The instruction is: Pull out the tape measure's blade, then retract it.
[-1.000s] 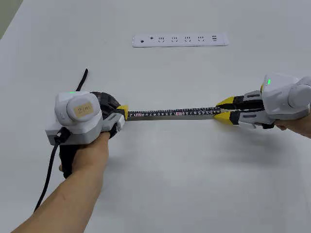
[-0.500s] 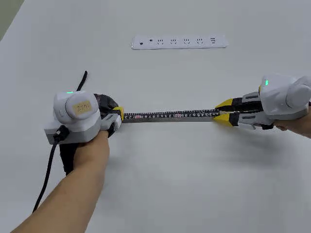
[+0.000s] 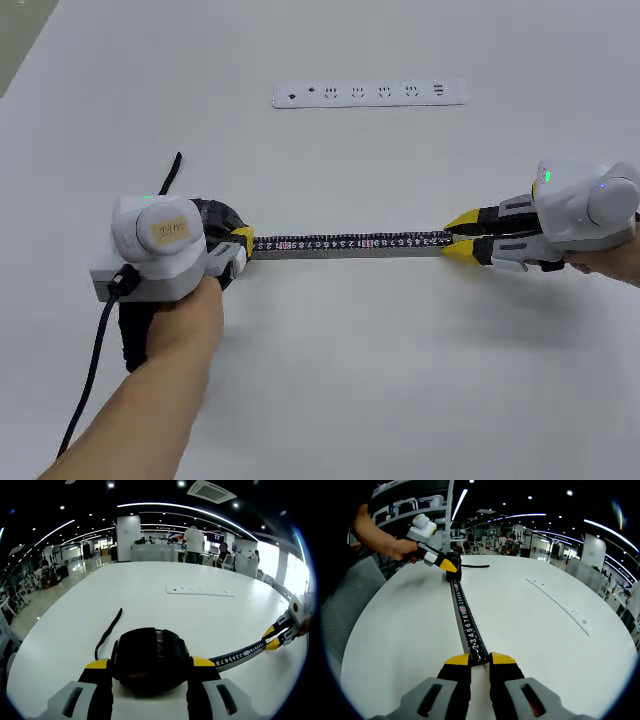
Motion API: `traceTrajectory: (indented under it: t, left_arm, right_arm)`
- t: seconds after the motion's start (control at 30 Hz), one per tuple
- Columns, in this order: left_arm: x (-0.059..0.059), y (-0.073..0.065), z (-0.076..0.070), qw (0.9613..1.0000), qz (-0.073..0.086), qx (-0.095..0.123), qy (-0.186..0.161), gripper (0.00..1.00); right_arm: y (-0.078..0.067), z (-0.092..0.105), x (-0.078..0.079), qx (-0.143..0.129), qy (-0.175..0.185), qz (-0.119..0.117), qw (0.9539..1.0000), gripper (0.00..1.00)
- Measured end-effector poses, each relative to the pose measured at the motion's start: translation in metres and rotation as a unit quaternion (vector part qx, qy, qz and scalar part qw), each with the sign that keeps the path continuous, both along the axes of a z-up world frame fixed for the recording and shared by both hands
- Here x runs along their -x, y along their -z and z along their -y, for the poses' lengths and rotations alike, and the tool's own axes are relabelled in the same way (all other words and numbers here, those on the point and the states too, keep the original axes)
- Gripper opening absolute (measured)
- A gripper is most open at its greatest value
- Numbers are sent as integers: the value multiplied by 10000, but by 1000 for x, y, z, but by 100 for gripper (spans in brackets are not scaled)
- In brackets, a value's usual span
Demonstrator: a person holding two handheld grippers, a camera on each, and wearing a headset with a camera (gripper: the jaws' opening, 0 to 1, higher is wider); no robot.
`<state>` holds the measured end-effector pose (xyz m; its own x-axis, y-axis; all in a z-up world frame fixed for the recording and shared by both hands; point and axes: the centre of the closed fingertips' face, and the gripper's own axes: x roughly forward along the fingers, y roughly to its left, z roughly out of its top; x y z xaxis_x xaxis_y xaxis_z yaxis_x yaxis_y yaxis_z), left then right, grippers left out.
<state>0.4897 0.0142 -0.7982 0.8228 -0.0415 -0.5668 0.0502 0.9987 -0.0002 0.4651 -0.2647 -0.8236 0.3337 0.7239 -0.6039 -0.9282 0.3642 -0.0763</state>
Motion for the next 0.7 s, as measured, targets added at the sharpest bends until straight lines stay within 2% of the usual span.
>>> traceTrajectory:
  t: [0.7]
  left_arm:
    - [1, 0, -2, 9999, -75, 144, 55, 55]
  right_arm:
    - [0, -2, 2, 134, -55, 10, 9999, 12]
